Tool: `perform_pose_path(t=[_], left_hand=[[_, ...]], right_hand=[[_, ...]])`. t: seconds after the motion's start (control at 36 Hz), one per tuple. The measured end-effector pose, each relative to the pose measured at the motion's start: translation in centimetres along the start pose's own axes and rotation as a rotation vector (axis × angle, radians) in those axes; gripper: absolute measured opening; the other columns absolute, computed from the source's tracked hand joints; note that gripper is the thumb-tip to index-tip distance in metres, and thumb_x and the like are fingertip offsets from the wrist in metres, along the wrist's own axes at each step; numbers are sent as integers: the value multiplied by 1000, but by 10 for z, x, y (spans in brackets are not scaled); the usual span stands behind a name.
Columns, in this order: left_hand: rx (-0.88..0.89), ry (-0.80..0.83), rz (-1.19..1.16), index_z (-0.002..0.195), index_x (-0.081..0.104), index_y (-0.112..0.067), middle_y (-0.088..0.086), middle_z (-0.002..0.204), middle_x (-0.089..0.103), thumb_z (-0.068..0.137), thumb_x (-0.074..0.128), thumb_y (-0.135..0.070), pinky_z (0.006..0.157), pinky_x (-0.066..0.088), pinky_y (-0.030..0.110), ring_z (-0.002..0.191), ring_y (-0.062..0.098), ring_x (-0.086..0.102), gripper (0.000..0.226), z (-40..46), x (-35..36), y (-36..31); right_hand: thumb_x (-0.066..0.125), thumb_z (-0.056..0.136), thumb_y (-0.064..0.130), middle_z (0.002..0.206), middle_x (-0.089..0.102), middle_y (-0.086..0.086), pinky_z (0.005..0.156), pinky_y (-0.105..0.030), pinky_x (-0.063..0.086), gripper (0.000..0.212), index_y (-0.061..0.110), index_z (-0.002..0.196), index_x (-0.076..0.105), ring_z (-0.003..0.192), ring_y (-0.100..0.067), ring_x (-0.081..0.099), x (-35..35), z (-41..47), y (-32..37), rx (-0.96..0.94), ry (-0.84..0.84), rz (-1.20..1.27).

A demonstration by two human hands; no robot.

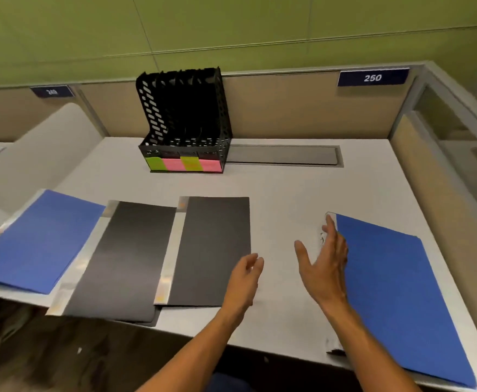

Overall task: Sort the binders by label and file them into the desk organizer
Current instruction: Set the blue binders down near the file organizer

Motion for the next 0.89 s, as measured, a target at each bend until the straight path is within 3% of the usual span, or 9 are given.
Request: perform_pose_path(t=[0.11,0.22,0.31,0.42,0.47,0.64,0.78,0.89], left_hand=[[12,-74,-33,124,54,-39,-16,121,61,99,51,-52,66,51,13,105,6,62,28,1,-38,4],[13,-108,-69,130,55,-33,-13,127,60,99,55,-46,86,50,19,116,8,58,33,5,-72,14],[35,-145,-9,130,56,-31,-10,130,59,99,58,-39,90,47,20,120,8,56,32,10,-100,21],[32,-317,223,132,53,-29,-4,141,50,96,62,-37,112,40,47,128,18,49,38,19,-140,28],[-9,-376,322,138,47,-29,-3,148,42,95,63,-39,116,30,51,135,24,42,47,25,-159,33],[-199,-316,321,154,24,-17,6,161,23,91,64,-46,120,20,54,147,34,24,81,45,-188,59],[-197,-247,190,154,23,-15,7,156,33,88,68,-44,117,29,54,145,31,31,85,53,-191,66],[-236,-234,234,155,23,-15,8,154,33,87,68,-46,116,30,53,143,31,31,88,57,-197,67]], right_hand=[[65,92,41,157,34,-6,115,-50,32,81,28,157,19,143,-26,34,37,-15,13,-19,69,-21],[65,92,44,160,25,-1,115,-51,35,84,36,157,13,144,-24,33,77,-32,14,-7,186,-51],[65,92,45,160,21,1,114,-49,38,84,38,156,11,145,-24,32,108,-41,13,21,274,-65],[66,92,44,161,20,-3,108,-43,42,85,33,157,12,144,-28,33,142,-48,5,112,372,-130],[67,92,44,162,20,-7,108,-43,42,87,30,158,12,145,-30,33,159,-53,3,162,417,-182],[63,91,53,163,15,-10,111,-43,40,97,23,159,1,147,-31,24,193,-73,-1,208,527,-477],[58,86,66,158,25,-13,112,-38,37,107,15,158,-3,141,-32,30,206,-79,-1,198,498,-685],[59,82,70,155,29,-14,106,-43,42,107,19,157,3,135,-34,37,202,-71,-5,286,464,-713]])
Point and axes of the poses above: each hand's wrist, its own z-axis towards the middle knuckle, its own x-axis out of the palm, y = z × x, the point moved 7 cm from there along z, towards the middle knuckle
